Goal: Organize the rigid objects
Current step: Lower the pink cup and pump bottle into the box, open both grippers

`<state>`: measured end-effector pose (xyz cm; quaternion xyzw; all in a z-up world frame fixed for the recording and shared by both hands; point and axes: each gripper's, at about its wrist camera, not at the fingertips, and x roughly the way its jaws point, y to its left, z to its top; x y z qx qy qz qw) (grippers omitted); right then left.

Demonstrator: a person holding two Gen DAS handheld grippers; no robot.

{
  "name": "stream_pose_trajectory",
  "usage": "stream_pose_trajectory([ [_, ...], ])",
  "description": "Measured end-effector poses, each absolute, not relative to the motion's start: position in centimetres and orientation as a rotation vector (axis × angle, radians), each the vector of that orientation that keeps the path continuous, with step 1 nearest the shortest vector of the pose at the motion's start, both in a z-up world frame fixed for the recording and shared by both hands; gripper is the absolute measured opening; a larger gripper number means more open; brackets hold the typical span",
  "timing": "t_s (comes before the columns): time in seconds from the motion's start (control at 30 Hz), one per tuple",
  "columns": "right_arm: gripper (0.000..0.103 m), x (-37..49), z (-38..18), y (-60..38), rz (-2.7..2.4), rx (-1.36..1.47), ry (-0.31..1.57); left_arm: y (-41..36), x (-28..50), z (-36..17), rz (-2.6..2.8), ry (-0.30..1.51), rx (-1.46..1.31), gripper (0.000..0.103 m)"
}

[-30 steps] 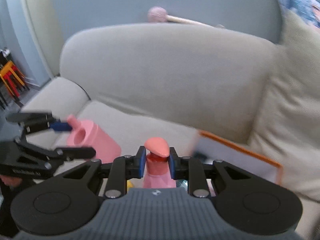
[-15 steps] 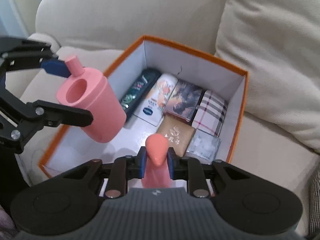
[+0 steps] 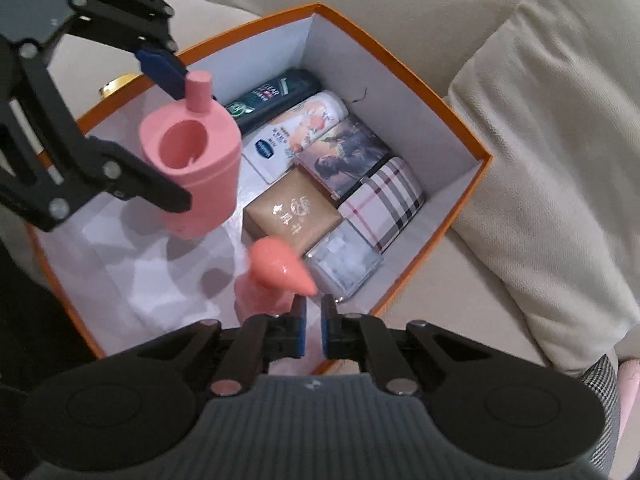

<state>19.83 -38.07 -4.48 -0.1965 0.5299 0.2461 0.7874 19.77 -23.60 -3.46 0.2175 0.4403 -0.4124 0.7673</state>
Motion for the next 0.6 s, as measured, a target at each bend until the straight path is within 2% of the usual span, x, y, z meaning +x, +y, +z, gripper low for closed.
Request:
stream_pose_trajectory([
  [0.07, 0.013, 19.6, -4.1, -38.1, 0.554, -0.441, 1.138, -23.7, 19.5, -3.7, -0.901, 0.963, 0.485, 0.067],
  [0.13, 0.028, 19.4, -3.7, -37.9, 0.590, -0.462, 1.134, -23.8, 19.3, -3.9, -0.905, 0.966, 0.500, 0.067],
  [0.2, 0.037, 18.9, -3.3, -37.5, 0.621, -0.518, 1.121, -23.8, 19.1, -4.0, -0.903, 0.970, 0.508, 0.067],
  [0.3, 0.039, 19.1, -3.1, -36.9, 0.611, -0.526, 1.119, -23.7, 19.0, -4.2, -0.895, 0.977, 0.499, 0.067],
  [0.4, 0.049, 20.3, -3.5, -36.9, 0.539, -0.431, 1.154, -23.6, 19.1, -4.2, -0.888, 0.981, 0.483, 0.067],
  [0.5, 0.049, 21.6, -4.7, -37.3, 0.467, -0.313, 1.217, -23.5, 19.0, -4.3, -0.895, 0.976, 0.479, 0.067],
  [0.6, 0.039, 21.7, -5.2, -37.4, 0.444, -0.297, 1.211, -23.5, 19.0, -4.5, -0.907, 0.976, 0.491, 0.067],
])
